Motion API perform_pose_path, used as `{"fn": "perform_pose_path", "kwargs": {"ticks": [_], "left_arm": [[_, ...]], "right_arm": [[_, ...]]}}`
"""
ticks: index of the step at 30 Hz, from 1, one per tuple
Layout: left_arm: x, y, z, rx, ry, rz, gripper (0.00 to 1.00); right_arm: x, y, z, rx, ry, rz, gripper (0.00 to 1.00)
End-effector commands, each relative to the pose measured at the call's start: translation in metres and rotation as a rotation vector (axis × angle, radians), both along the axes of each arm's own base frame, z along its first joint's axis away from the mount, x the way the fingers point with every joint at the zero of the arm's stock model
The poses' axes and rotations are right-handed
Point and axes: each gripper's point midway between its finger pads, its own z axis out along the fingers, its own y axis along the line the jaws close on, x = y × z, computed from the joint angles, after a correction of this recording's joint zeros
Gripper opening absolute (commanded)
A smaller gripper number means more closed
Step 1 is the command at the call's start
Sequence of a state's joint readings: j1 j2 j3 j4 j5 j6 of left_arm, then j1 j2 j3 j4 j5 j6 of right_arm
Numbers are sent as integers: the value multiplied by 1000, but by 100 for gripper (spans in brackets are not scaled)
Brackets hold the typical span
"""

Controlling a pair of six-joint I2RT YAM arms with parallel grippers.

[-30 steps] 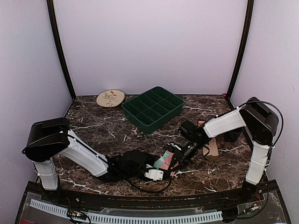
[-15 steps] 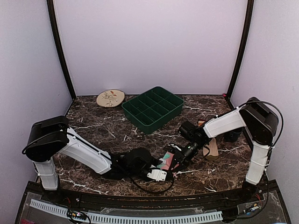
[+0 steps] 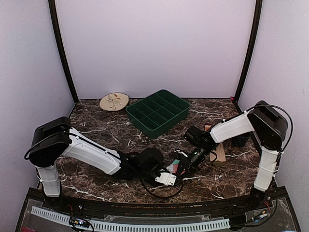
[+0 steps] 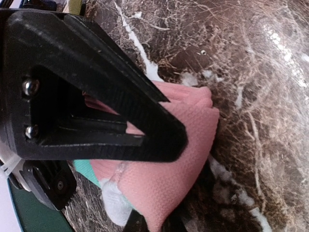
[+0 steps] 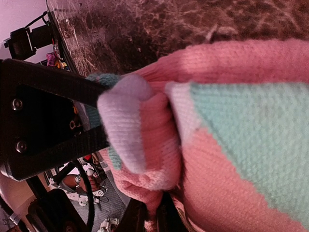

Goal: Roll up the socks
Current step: Roll the sock at the center of the board.

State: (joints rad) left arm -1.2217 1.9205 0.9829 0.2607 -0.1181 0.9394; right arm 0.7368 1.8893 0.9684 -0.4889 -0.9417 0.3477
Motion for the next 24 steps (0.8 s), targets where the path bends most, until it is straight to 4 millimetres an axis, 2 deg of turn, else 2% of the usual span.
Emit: {"fn": "perform_pose_path", "kwargs": {"ticks": [1, 8, 14, 21, 24], "left_arm": [[-25, 15, -25, 135, 165, -41, 0], [-43, 27, -28, 240, 311, -33, 0], [-57, 33, -21, 310, 459, 39, 0], [-76, 39, -14, 391, 628, 109, 0], [-84, 42, -14, 435, 702, 141, 0]], "right_arm": [[-2, 1, 2, 0, -28, 16, 11], [7, -4, 3, -28, -80, -10, 23], [26, -12, 7, -54, -155, -68, 27], [44, -12, 14, -64, -251, -118, 31], [49, -17, 10, -96, -276, -148, 31]]}}
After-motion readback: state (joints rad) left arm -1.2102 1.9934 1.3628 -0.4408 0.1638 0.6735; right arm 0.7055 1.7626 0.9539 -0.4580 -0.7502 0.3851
